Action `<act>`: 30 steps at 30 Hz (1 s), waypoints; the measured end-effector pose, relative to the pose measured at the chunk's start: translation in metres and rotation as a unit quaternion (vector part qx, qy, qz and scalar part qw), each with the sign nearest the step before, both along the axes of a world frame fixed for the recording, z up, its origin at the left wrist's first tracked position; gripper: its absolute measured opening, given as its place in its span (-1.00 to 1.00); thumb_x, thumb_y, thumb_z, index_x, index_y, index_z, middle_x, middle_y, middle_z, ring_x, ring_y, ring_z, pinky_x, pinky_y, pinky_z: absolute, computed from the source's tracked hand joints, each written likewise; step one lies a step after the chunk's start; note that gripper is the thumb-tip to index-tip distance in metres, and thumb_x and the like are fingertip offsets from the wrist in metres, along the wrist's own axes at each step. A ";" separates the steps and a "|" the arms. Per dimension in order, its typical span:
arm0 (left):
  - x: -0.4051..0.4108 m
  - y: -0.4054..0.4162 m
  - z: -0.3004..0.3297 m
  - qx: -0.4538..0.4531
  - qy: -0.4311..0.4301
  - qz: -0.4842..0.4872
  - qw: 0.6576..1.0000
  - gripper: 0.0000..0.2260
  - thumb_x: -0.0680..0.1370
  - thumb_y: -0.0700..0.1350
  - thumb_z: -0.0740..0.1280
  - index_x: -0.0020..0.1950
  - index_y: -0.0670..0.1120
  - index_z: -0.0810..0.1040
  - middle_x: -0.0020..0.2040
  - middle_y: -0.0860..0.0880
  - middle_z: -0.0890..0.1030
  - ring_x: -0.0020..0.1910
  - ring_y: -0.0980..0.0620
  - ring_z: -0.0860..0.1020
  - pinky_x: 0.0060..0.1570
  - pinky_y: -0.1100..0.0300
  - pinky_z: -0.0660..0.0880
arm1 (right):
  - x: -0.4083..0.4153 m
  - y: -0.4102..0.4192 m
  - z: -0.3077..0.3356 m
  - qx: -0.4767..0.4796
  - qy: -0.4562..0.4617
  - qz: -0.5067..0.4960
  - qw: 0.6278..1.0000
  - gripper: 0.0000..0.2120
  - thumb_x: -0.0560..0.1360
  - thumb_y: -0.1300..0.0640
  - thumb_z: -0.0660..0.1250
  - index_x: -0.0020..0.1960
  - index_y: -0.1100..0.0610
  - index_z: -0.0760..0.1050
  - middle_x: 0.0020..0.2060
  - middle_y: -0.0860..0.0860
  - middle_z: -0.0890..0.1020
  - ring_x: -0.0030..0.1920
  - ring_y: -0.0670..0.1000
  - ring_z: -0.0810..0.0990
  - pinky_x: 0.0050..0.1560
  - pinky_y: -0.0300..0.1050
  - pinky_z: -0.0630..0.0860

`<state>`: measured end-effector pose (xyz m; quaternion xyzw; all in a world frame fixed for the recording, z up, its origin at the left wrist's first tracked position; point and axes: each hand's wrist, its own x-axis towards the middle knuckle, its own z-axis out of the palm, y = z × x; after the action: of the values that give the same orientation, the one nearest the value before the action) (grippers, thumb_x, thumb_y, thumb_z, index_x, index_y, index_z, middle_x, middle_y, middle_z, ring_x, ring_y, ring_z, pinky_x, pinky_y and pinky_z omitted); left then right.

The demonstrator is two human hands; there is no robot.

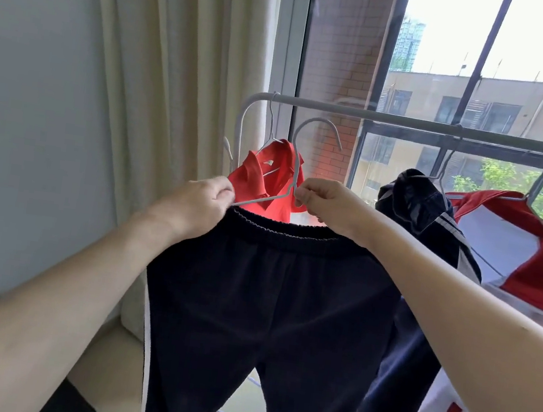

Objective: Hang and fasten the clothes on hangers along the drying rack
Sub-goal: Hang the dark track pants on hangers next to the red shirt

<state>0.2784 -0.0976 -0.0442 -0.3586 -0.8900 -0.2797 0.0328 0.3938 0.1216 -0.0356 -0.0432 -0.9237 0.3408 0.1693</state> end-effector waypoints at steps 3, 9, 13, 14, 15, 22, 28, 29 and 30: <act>0.011 0.006 -0.001 -0.057 0.028 -0.076 0.995 -0.84 0.60 0.17 0.24 0.05 0.15 0.51 0.02 0.13 0.55 0.04 0.07 0.49 0.06 0.09 0.43 | -0.005 0.002 -0.003 0.007 0.015 -0.005 1.000 -0.73 0.61 -0.04 0.21 -0.08 0.09 0.59 -0.15 0.06 0.62 -0.17 0.03 0.54 0.04 -0.01 0.51; 0.021 0.013 -0.005 0.056 0.028 -0.062 0.996 -0.69 0.64 -0.02 0.25 -0.29 -0.05 0.44 -0.43 0.04 0.42 -0.38 0.02 0.42 -0.30 0.10 0.36 | -0.005 0.010 -0.001 0.053 0.017 -0.019 0.998 -0.71 0.58 -0.15 0.20 -0.07 0.03 0.55 -0.15 0.10 0.62 -0.17 0.07 0.55 0.00 0.04 0.52; 0.033 0.029 -0.001 0.075 -0.010 -0.011 0.997 -0.71 0.63 -0.03 0.25 -0.19 -0.17 0.54 -0.38 -0.01 0.48 -0.34 0.00 0.46 -0.30 0.13 0.38 | -0.004 0.025 0.002 0.147 0.003 -0.058 0.987 -0.79 0.61 -0.03 0.21 0.04 0.04 0.56 -0.10 -0.04 0.59 -0.06 0.01 0.53 0.07 0.00 0.48; 0.034 0.035 -0.001 0.071 -0.022 -0.002 0.997 -0.71 0.63 -0.03 0.24 -0.19 -0.18 0.53 -0.37 -0.01 0.49 -0.33 0.00 0.46 -0.30 0.13 0.37 | -0.005 0.030 0.001 0.157 0.002 -0.071 0.985 -0.82 0.61 0.01 0.21 0.08 0.02 0.56 -0.05 -0.08 0.58 0.00 0.00 0.52 0.11 -0.02 0.47; 0.035 0.041 0.000 0.068 -0.034 0.004 0.997 -0.71 0.63 -0.03 0.24 -0.21 -0.17 0.53 -0.36 0.00 0.49 -0.32 -0.01 0.46 -0.30 0.13 0.36 | -0.007 0.033 0.001 0.155 0.002 -0.085 0.984 -0.82 0.61 0.06 0.21 0.13 0.01 0.56 -0.01 -0.10 0.57 0.04 -0.01 0.51 0.12 -0.07 0.45; 0.038 0.095 0.014 0.080 -0.084 0.033 0.993 -0.75 0.62 -0.08 0.25 -0.17 -0.17 0.60 -0.31 -0.03 0.54 -0.24 -0.08 0.50 -0.24 0.13 0.37 | -0.024 0.053 0.004 0.134 -0.011 -0.126 0.983 -0.70 0.62 0.09 0.17 0.30 -0.03 0.51 0.22 -0.05 0.57 0.16 -0.02 0.51 0.21 -0.07 0.44; 0.029 0.140 0.021 0.093 -0.125 0.067 0.986 -0.79 0.58 -0.14 0.24 -0.11 -0.19 0.62 -0.26 -0.07 0.57 -0.22 -0.13 0.52 -0.24 0.12 0.37 | -0.040 0.085 0.022 0.187 -0.014 -0.149 0.971 -0.71 0.62 0.08 0.15 0.26 -0.04 0.55 0.23 -0.07 0.59 0.24 0.02 0.51 0.26 0.01 0.45; 0.026 0.147 0.022 0.095 -0.132 0.072 0.984 -0.80 0.57 -0.14 0.24 -0.10 -0.19 0.63 -0.23 -0.08 0.58 -0.18 -0.14 0.54 -0.21 0.11 0.39 | -0.044 0.091 0.026 0.192 -0.011 -0.141 0.971 -0.72 0.62 0.08 0.16 0.24 -0.03 0.56 0.21 -0.06 0.60 0.22 0.01 0.53 0.25 0.00 0.46; 0.022 0.154 0.024 0.099 -0.137 0.079 0.982 -0.81 0.56 -0.15 0.24 -0.09 -0.18 0.64 -0.19 -0.09 0.61 -0.14 -0.16 0.57 -0.18 0.10 0.42 | -0.048 0.096 0.029 0.197 -0.010 -0.134 0.971 -0.72 0.62 0.08 0.16 0.23 -0.03 0.58 0.19 -0.06 0.61 0.19 0.01 0.54 0.24 0.00 0.47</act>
<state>0.3005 0.0568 -0.0205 -0.2402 -0.8796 -0.4094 -0.0324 0.3458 0.2180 -0.0066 -0.1358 -0.9601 0.1260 0.2095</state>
